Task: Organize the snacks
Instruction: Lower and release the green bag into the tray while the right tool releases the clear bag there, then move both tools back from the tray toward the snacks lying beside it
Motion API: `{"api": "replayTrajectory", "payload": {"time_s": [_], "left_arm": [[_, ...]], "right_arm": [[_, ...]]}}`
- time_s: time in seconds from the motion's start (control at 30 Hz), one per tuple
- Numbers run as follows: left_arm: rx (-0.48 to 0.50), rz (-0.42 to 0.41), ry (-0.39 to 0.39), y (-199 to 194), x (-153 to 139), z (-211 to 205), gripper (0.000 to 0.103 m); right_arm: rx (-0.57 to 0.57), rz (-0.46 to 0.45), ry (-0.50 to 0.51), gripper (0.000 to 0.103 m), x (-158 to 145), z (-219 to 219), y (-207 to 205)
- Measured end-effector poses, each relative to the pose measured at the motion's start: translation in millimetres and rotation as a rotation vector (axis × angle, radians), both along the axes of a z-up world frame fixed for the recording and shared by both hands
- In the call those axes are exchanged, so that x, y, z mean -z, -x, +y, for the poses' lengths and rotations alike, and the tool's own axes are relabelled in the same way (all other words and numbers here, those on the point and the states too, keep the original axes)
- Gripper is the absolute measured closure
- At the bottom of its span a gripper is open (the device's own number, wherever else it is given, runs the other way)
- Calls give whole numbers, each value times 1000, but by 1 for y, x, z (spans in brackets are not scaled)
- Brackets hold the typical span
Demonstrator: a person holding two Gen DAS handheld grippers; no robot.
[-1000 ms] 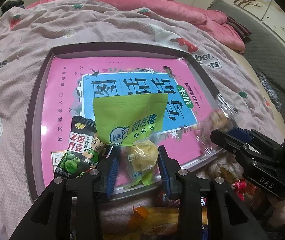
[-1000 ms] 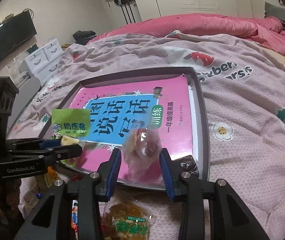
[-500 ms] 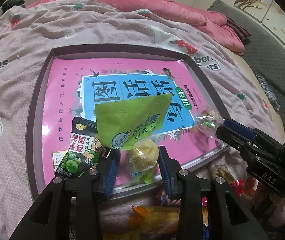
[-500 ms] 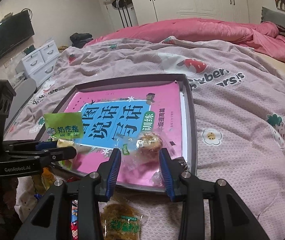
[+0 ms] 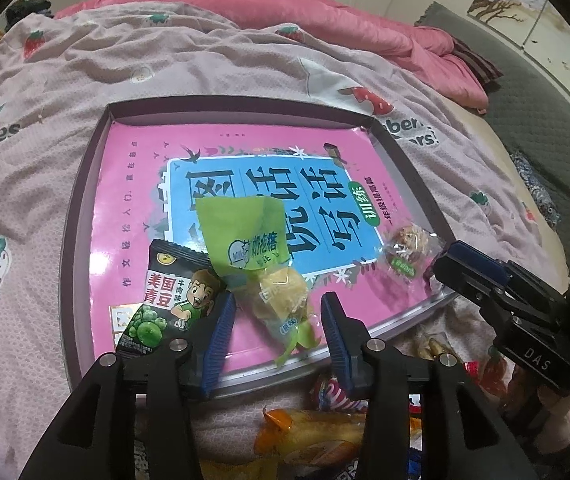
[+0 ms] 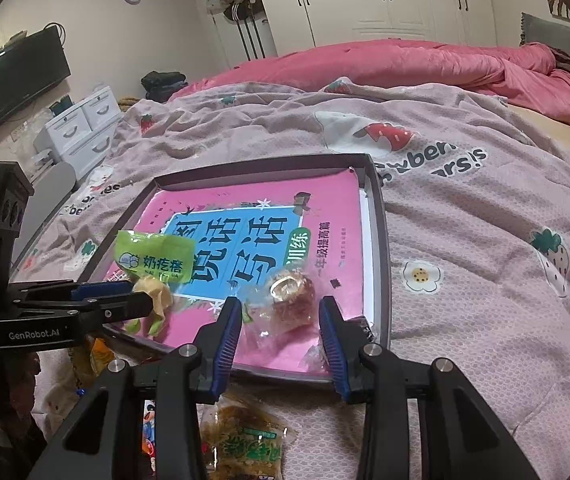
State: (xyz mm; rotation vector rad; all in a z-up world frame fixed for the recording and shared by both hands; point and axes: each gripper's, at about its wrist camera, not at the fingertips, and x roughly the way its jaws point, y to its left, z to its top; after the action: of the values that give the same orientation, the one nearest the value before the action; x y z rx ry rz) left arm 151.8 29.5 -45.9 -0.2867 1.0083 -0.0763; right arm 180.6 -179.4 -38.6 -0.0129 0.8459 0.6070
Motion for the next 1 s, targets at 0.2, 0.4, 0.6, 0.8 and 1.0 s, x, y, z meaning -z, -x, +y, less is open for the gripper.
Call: {"api": "replayTrajectory", "payload": {"time_s": [0.2, 0.4, 0.6, 0.8, 1.0], "left_arm": [[1, -16, -3, 3, -8, 0, 47], [3, -30, -18, 7, -17, -2, 45], [1, -44, -30, 11, -26, -2, 39], [-6, -55, -45, 15, -34, -1, 38], [-14, -64, -35, 19, -42, 4, 38]], "right_arm": [[-9, -13, -12, 59, -4, 0, 2], [-17, -29, -23, 58, -8, 1, 4], [-28, -50, -26, 55, -13, 2, 7], [-38, -78, -23, 51, -19, 2, 12], [-47, -113, -26, 50, -26, 1, 17]]}}
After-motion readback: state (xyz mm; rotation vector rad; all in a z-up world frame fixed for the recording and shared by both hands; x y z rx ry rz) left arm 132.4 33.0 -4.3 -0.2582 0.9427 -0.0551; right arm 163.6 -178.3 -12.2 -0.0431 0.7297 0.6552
